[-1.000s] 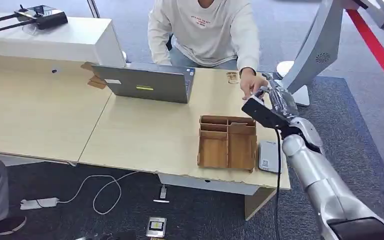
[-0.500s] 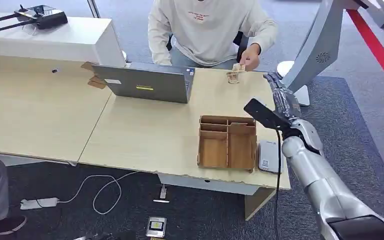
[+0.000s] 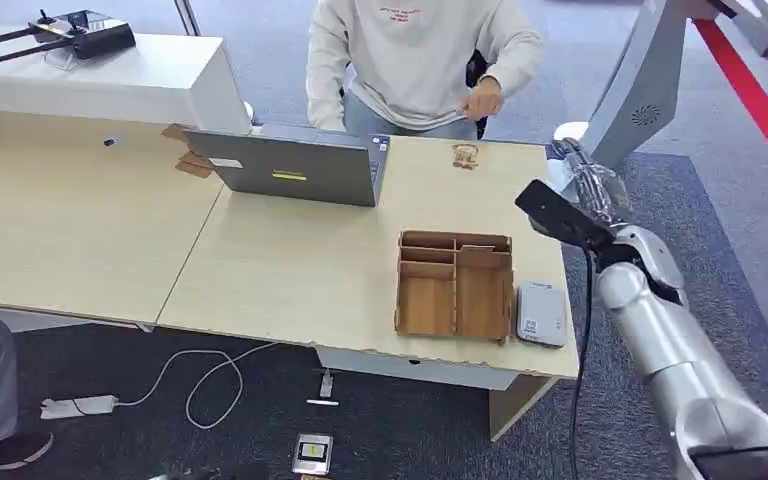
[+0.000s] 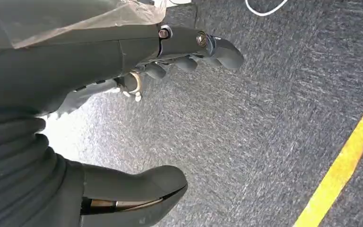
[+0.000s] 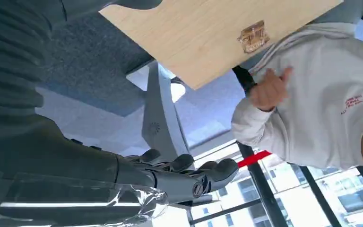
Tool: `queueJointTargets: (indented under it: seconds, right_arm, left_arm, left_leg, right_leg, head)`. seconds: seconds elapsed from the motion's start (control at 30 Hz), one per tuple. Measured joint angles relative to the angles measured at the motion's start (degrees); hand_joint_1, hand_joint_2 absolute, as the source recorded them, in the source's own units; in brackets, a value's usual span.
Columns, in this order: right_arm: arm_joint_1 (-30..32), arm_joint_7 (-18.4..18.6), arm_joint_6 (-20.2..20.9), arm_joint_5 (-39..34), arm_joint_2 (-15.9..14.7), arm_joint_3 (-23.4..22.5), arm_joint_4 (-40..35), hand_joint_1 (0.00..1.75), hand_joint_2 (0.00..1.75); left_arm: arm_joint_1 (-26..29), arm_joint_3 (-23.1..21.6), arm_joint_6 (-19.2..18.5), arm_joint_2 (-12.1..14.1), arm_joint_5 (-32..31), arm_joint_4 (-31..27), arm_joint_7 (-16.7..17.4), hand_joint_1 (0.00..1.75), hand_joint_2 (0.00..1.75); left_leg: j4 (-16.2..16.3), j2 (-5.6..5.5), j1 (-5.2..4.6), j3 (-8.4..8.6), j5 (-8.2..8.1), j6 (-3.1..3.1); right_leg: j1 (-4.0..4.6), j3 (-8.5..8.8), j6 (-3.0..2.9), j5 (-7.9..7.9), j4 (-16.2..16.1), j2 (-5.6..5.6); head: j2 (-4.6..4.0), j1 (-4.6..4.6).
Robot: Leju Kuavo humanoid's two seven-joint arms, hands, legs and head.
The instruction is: Pass the card to the sensor for recognition and then transmit it.
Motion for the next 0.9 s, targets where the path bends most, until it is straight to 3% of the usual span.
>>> queueJointTargets:
  seconds: [0.2,0.4,0.9]
  right_arm:
    - [1.0,1.9,7.8,0.9,-1.0,0.4,-5.7,0.0,1.75]
    - [3.3,3.4,12.1,1.2,-0.9,1.5,-10.5,0.0,1.75]
    - [7.0,6.5,17.5,1.0,-0.5,4.3,-19.3,0.0,1.75]
  left_arm:
    - [0.1,0.0,0.0,0.1,-0.3,0.0,0.2,0.0,1.75]
    - [0.1,0.0,0.2,0.1,-0.5,0.0,0.4,0.0,1.75]
    - [0.1,0.0,0.4,0.0,-1.4,0.0,0.3,0.0,1.75]
  left_leg:
    - [0.0,0.0,0.02,0.0,0.0,0.0]
    - [0.0,0.01,0.03,-0.01,0.0,0.0]
    - [0.0,0.01,0.02,-0.01,0.0,0.0]
  right_leg:
    - [0.0,0.0,0.0,0.0,0.0,0.0]
    - [0.01,0.01,-0.01,-0.01,0.0,0.0]
    - [0.01,0.0,-0.01,-0.01,0.0,0.0]
  head:
    - [0.0,0.0]
    - [0.0,0.02]
    - [0.0,0.02]
